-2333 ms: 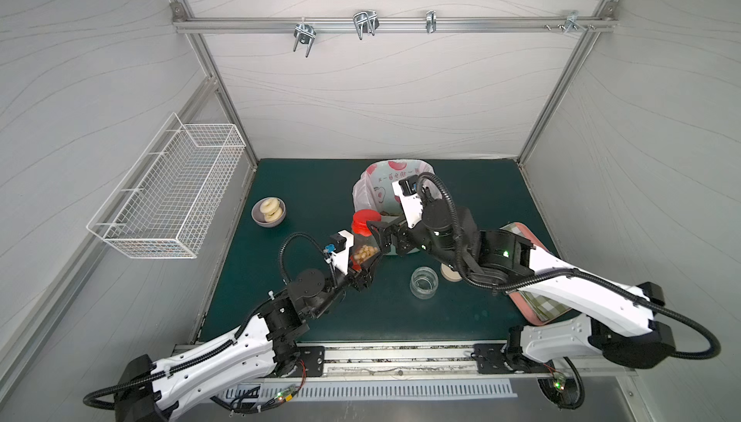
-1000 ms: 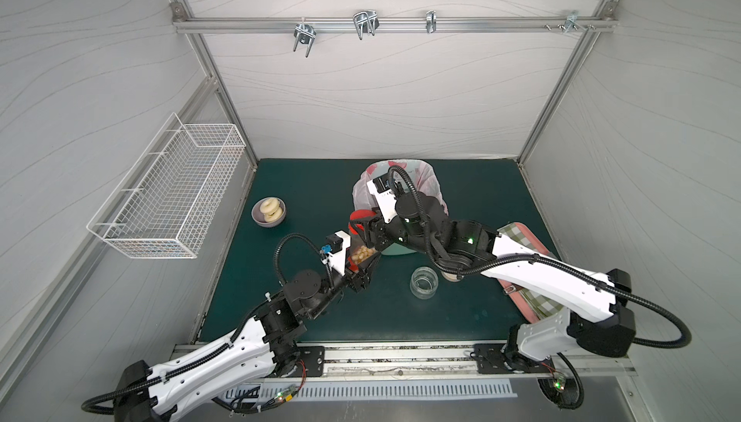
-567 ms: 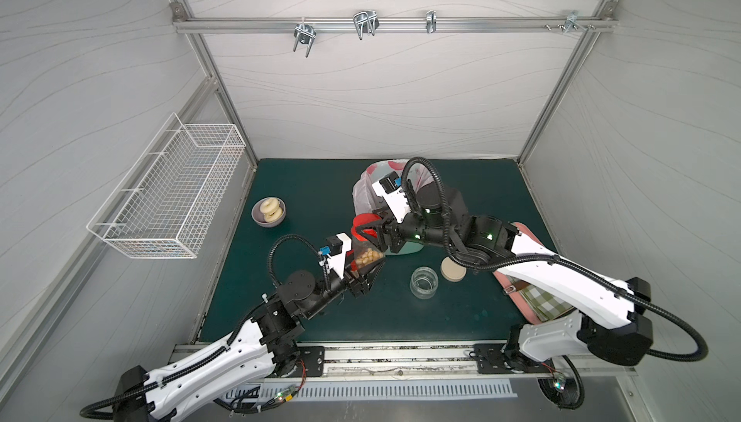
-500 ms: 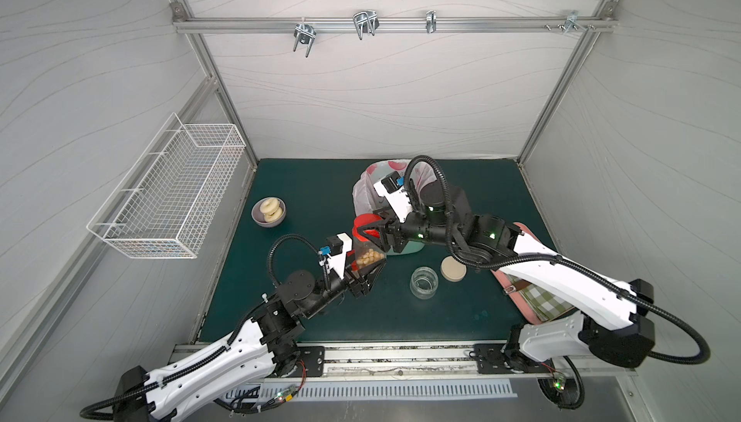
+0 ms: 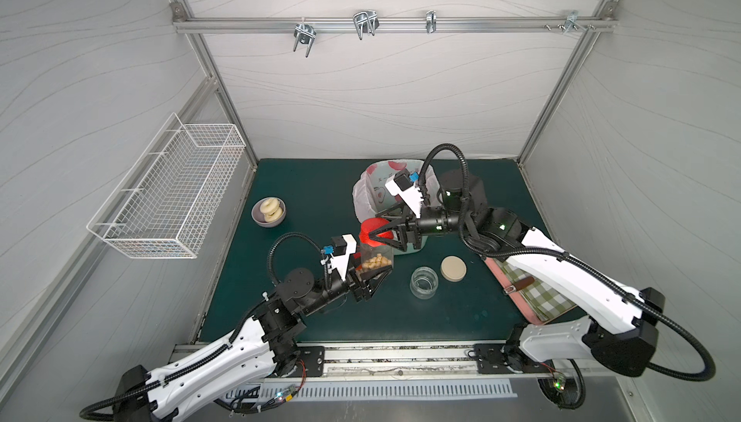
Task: Empty moldy peanuts from jars
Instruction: Unscrew the lid from the jar.
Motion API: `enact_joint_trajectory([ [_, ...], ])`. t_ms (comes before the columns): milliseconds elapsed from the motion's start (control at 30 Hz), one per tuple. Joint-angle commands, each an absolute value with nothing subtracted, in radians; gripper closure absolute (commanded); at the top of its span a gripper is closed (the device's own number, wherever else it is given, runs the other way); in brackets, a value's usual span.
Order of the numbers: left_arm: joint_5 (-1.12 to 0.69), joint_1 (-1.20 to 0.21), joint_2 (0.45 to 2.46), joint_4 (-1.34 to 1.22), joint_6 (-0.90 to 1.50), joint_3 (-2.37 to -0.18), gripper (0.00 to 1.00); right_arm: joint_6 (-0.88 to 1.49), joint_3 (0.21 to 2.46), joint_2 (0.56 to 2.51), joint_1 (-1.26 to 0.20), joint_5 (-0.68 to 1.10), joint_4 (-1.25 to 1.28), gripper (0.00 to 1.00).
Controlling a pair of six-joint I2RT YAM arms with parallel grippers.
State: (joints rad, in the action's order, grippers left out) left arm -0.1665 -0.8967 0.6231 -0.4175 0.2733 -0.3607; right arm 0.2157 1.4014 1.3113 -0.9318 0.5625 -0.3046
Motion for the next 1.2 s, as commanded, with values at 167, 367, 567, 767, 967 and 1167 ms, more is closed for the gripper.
enact_joint_trajectory([
  [167,-0.242,-0.890,0.645,-0.483,0.244,-0.420,0.65,0.299,1.371,1.289,-0.905,0.920,-0.217,0.57],
  [367,-0.243,-0.890,0.648,-0.476,0.243,-0.423,0.65,0.287,1.373,1.282,-0.904,0.879,-0.255,0.20],
  [567,-0.239,-0.890,0.642,-0.464,0.238,-0.424,0.65,0.259,1.368,1.263,-0.902,0.802,-0.315,0.01],
  [767,-0.224,-0.890,0.627,-0.449,0.233,-0.423,0.65,0.239,1.346,1.206,-0.902,0.662,-0.364,0.01],
  [967,-0.171,-0.890,0.624,-0.432,0.224,-0.423,0.65,0.249,1.351,1.162,-0.902,0.416,-0.459,0.01],
  [1167,-0.059,-0.890,0.644,-0.350,0.214,-0.433,0.65,0.272,1.379,1.136,-0.946,0.123,-0.537,0.01],
])
